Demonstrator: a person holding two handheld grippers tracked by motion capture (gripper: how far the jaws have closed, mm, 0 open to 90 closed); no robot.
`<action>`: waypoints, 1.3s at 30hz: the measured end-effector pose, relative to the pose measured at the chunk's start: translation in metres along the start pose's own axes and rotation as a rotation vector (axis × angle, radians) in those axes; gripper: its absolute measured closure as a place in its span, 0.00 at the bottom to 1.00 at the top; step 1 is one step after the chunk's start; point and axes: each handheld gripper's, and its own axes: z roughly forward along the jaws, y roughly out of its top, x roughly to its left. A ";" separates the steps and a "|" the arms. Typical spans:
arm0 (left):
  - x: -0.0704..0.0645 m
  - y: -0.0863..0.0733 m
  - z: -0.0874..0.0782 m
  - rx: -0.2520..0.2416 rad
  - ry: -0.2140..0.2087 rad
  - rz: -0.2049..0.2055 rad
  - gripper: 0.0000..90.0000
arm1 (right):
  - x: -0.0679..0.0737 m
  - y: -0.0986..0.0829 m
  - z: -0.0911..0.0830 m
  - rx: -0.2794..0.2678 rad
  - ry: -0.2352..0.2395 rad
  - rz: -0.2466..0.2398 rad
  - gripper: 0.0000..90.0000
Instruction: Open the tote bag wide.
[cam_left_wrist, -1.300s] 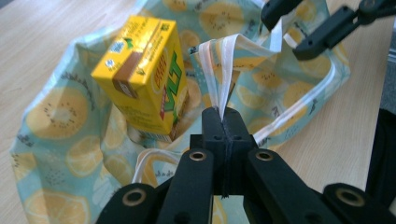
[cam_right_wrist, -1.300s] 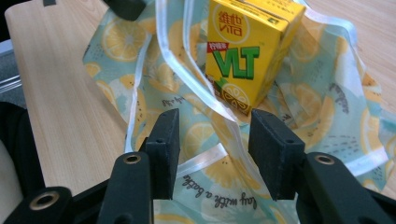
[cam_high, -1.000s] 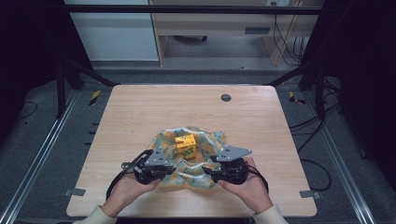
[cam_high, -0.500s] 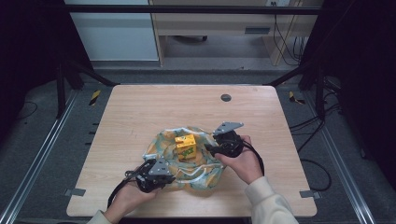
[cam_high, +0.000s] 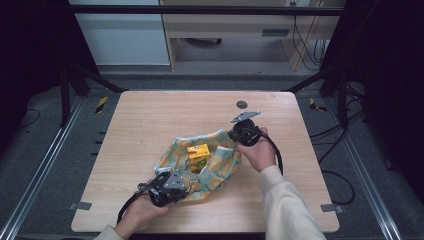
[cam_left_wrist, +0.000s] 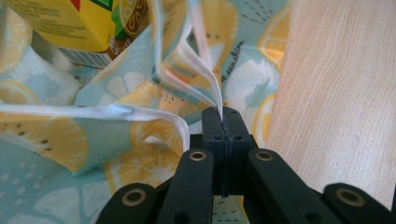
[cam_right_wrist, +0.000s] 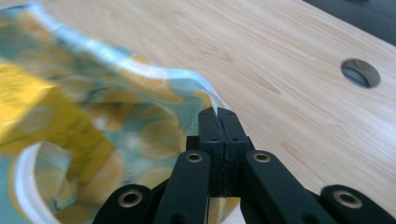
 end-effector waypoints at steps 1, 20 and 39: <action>0.000 0.000 0.001 0.001 0.000 0.000 1.00 | -0.005 -0.001 0.004 0.009 -0.007 0.015 1.00; -0.003 -0.003 -0.002 -0.006 0.046 0.010 0.95 | -0.027 -0.016 0.025 0.055 -0.073 0.129 0.75; -0.004 0.019 -0.059 -0.184 0.201 -0.024 0.37 | 0.010 -0.003 -0.078 -0.187 -0.092 0.103 0.27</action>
